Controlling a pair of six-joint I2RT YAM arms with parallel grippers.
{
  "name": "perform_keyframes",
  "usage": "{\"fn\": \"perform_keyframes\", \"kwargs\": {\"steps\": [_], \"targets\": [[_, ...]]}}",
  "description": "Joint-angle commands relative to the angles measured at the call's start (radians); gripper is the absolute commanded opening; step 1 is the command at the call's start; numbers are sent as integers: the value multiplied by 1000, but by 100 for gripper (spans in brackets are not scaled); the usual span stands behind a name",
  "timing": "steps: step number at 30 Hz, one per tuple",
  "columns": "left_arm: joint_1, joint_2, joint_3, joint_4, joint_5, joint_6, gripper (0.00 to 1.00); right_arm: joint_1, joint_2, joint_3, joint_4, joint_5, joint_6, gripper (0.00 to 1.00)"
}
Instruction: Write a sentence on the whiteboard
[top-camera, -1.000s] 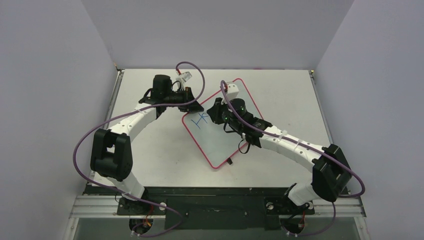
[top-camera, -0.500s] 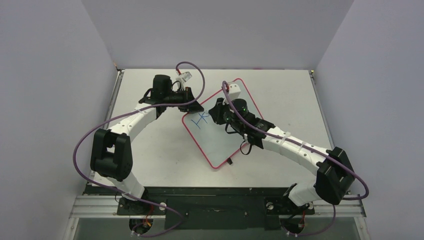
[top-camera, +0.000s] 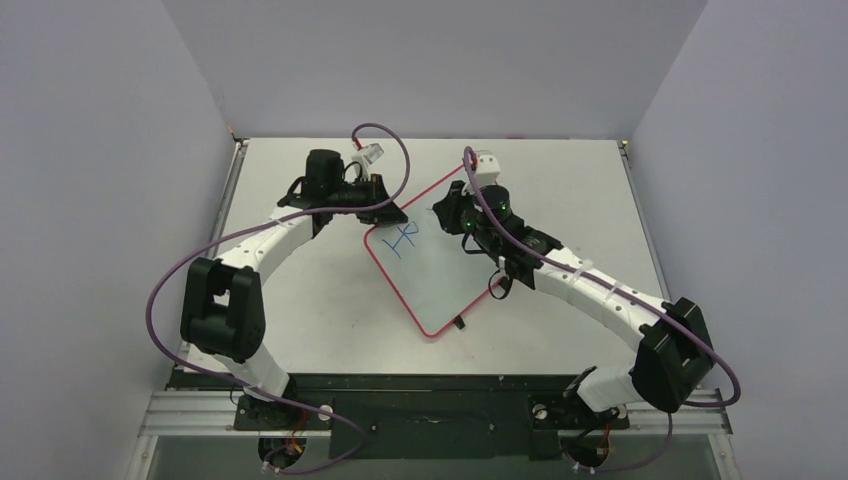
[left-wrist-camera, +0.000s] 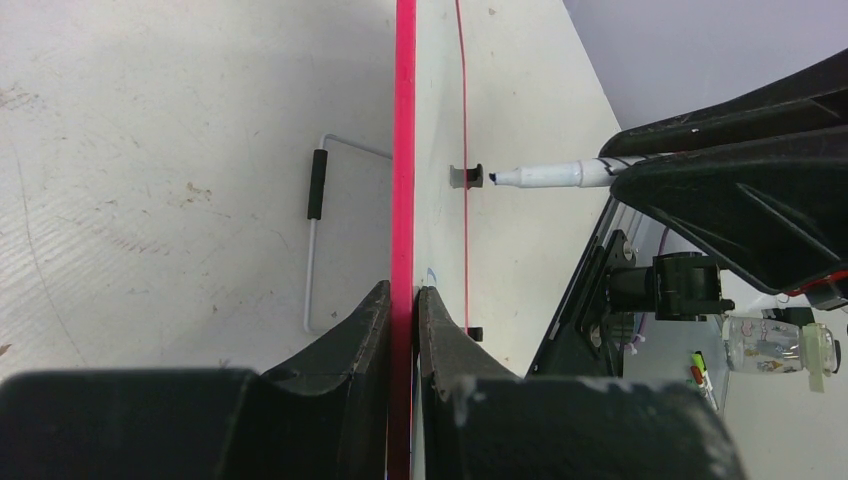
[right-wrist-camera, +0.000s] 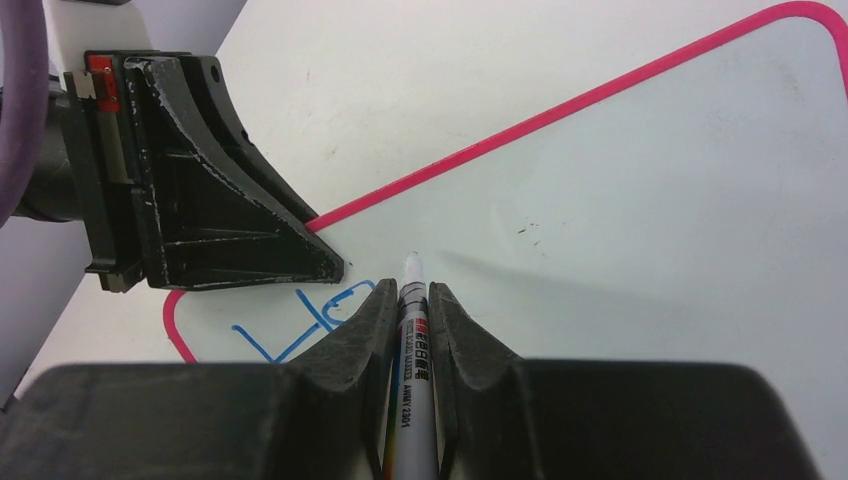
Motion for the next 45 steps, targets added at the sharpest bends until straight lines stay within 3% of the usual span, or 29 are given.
{"fn": "perform_keyframes", "kwargs": {"steps": [1,22,45], "targets": [[-19,-50,30,3,12,61,0,0,30,58,22,-8,-2,0],[-19,-49,29,6,12,62,0,1,97,70,24,-39,6,0],[-21,-51,31,9,16,61,0,31,-35,-147,-21,-13,26,0]]}}
